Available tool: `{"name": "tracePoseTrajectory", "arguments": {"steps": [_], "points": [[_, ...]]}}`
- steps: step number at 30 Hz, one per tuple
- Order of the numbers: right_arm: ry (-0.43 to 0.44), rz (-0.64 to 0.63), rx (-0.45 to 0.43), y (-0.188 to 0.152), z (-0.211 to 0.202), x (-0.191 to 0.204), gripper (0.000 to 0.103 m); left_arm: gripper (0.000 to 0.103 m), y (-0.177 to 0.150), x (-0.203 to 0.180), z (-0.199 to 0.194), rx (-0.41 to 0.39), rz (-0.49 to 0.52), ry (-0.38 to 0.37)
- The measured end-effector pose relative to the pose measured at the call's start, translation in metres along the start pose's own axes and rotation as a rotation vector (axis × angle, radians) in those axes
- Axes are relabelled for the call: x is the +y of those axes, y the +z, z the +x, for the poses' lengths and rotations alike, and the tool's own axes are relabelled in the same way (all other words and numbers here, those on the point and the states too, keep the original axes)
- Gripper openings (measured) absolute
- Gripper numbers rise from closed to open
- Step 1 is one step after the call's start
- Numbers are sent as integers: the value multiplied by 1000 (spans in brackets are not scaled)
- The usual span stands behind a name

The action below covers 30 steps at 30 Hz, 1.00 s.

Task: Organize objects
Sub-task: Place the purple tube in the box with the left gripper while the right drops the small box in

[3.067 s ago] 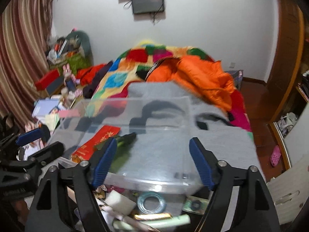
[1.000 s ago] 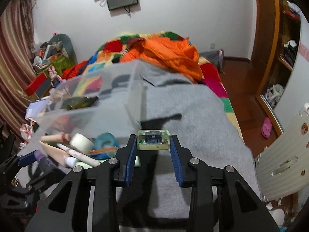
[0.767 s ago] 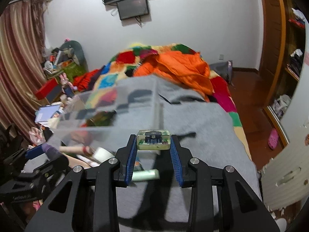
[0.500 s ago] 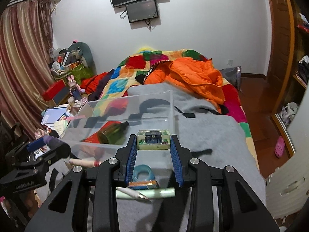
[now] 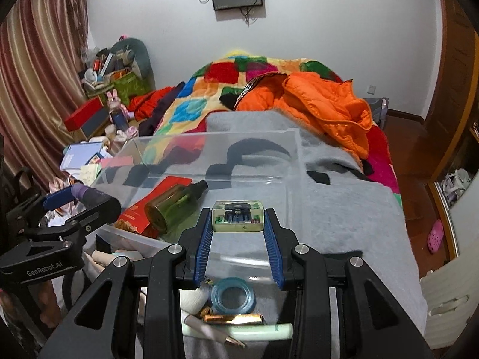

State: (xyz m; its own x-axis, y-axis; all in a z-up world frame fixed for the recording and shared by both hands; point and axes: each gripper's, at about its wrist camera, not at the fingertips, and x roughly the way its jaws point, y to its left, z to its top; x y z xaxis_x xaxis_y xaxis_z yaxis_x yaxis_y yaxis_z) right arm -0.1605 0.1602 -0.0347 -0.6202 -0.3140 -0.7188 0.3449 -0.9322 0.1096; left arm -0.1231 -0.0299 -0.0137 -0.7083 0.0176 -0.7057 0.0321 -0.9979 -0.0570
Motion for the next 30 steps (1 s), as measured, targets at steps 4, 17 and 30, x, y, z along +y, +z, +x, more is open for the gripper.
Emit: {"name": "tracePoseTrajectory", "arguments": {"steps": [4, 17, 30], "points": [[5, -13, 26, 3, 12, 4, 31, 91, 2, -7, 6, -3, 37, 19], [-1, -39, 59, 1, 22, 13, 31, 93, 2, -9, 18, 49, 36, -16], [21, -19, -8, -2, -10, 10, 47, 98, -6, -8, -17, 27, 14, -7]]}}
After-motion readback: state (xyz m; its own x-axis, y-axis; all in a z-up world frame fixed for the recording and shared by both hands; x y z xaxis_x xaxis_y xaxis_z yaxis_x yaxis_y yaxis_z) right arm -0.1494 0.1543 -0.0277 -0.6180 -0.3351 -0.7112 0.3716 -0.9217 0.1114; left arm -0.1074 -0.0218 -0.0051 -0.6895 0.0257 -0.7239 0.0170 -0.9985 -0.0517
